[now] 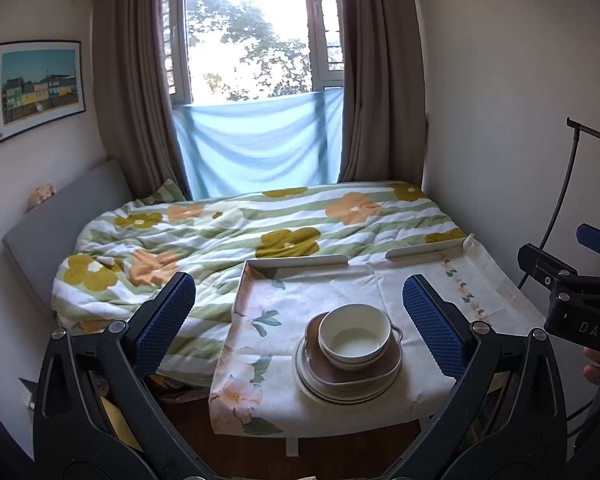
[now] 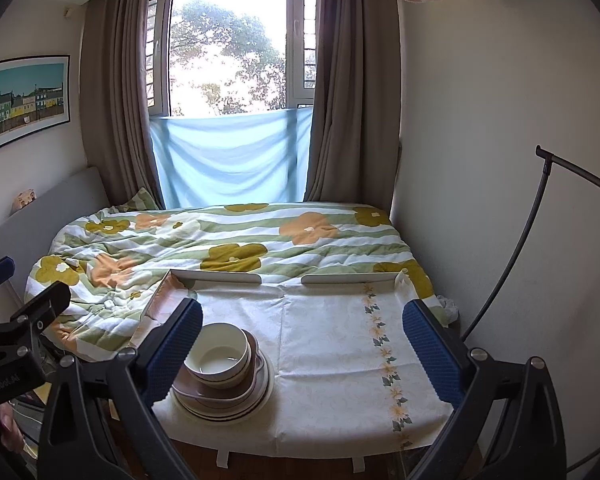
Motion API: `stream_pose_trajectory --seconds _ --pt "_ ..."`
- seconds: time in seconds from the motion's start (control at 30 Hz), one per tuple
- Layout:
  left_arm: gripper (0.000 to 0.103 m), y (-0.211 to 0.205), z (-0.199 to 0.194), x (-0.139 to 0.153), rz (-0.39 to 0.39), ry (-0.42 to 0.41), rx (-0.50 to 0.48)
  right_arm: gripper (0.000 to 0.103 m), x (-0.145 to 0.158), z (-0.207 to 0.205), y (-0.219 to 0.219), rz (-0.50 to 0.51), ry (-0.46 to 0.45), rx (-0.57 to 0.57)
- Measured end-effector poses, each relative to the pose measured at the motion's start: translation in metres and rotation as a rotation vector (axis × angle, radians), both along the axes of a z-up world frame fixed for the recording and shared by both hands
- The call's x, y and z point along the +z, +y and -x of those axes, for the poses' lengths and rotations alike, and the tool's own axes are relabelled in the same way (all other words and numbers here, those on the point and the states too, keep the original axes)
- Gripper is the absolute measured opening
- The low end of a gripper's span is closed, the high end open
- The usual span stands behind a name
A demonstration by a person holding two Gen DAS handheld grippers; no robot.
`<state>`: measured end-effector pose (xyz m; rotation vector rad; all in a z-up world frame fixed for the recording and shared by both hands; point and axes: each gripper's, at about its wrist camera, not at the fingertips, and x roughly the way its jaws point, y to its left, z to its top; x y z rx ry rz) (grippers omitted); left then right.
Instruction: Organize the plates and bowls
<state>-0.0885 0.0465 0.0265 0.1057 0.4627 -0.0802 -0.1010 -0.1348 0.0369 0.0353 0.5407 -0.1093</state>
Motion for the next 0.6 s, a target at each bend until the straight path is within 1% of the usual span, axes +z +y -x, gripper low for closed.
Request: stream_pose_trajectory --seconds 0.2,0.43,0.53,0.6 --pt "0.103 -0.0004 -0.0009 -0.0017 0.003 0.001 0.003 0.100 0.0003 -0.0012 0.0013 0.000 -0.003 -0.002" --pt "0.103 -0.0005 0.0016 0.0002 -0.010 -0.040 0.048 0.100 -0.0009 -0.0024 0.0010 -0.004 -0.001 -0.003" --pt "0.103 -0.0001 0.0009 -0.0008 -0.002 -0.050 0.044 0.100 -0.0019 -0.0006 0.0026 -0.003 0.000 -0.002" --pt "0.103 -0.0010 -0.0025 -0.0024 0.003 -0.041 0.043 0.100 -0.0031 -0.0029 0.0018 -0.004 0.003 -0.005"
